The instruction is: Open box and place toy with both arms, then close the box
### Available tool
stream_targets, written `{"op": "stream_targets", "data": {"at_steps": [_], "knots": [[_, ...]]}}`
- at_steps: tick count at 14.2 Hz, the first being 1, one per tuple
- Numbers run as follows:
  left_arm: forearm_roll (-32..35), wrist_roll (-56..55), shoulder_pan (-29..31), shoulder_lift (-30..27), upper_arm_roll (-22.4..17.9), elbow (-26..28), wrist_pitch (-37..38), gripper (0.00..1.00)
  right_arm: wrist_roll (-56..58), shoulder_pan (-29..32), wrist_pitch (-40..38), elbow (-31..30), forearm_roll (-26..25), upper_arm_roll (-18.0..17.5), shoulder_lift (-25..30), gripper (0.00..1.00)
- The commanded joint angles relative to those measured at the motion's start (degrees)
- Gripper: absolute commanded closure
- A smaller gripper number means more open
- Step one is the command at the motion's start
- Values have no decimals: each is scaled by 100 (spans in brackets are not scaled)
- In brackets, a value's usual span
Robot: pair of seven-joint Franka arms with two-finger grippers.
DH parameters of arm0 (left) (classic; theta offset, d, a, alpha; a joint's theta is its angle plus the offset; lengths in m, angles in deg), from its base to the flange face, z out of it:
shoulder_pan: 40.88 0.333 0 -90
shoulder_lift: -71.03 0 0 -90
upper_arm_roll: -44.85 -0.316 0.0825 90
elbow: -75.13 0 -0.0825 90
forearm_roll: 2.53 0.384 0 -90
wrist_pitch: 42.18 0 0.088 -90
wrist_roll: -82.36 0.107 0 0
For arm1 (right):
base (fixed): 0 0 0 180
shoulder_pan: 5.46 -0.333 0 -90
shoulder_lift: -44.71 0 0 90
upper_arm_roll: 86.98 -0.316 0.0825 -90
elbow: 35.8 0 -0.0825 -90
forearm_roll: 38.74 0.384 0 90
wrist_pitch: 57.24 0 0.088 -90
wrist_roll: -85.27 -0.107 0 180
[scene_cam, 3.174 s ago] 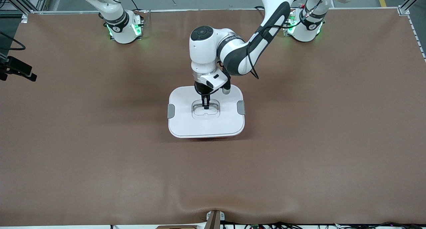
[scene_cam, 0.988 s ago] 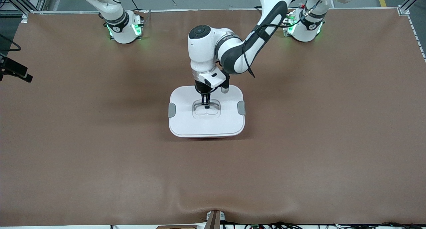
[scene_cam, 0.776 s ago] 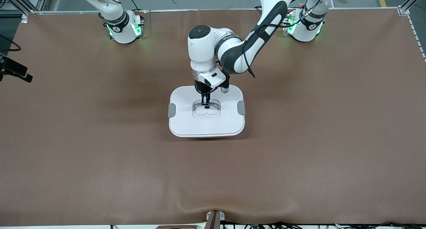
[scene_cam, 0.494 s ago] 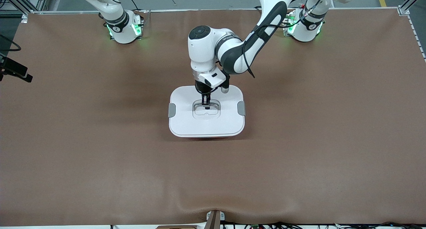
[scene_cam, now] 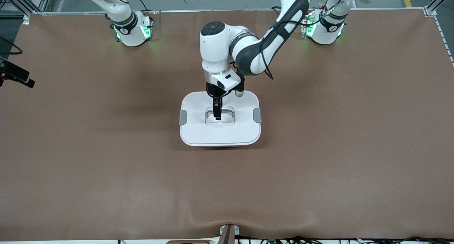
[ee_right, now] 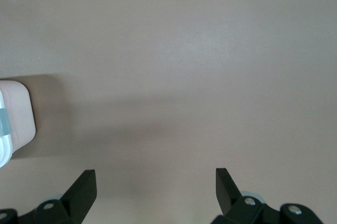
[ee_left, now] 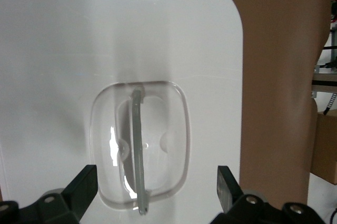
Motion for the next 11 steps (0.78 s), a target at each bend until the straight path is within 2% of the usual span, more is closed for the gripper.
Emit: {"op": "stream_targets", "data": {"at_steps": [1, 5, 11], "knots": [[-150, -138, 20, -348, 6, 91, 229, 0, -2, 65, -28, 100, 13, -63, -41, 0], [-993, 1248, 362, -638, -3, -181, 896, 0, -54, 48, -19, 92, 197, -72, -41, 0], [-1399, 3084, 1258, -1122, -3, -182, 1240, 0, -72, 48, -28, 91, 189, -72, -32, 0]]}}
